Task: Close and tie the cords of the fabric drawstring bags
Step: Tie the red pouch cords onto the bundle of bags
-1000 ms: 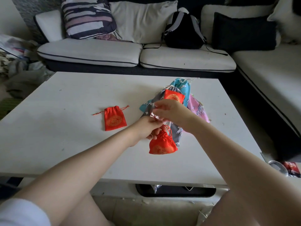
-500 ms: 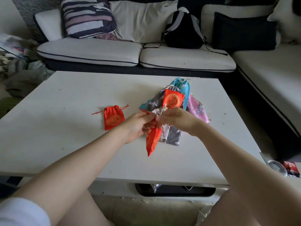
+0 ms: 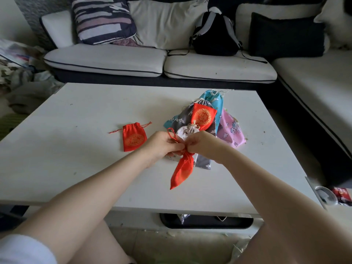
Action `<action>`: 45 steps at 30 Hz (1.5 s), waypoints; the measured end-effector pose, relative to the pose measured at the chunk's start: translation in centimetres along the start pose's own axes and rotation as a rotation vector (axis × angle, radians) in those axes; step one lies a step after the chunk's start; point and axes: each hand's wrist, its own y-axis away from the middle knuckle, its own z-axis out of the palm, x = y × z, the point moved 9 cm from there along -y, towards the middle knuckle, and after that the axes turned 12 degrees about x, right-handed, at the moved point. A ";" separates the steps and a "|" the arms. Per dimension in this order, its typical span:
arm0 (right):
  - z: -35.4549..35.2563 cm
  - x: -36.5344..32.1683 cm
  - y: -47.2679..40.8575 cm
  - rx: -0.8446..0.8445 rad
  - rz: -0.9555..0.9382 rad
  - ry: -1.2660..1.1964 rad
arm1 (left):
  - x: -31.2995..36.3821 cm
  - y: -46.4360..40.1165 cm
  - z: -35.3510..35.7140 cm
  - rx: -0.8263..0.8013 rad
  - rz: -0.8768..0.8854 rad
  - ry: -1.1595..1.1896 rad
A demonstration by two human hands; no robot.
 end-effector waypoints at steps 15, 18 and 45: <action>-0.6 0.5 0.6 0.088 0.178 -0.535 | 3.5 0.4 -2.5 0.415 0.493 -0.467; 0.0 0.9 0.6 0.049 0.246 -0.697 | 3.9 0.6 -2.9 0.432 0.506 -0.405; -3.4 1.4 -0.6 0.451 -0.080 0.135 | -0.1 -0.4 0.2 0.000 0.117 -0.024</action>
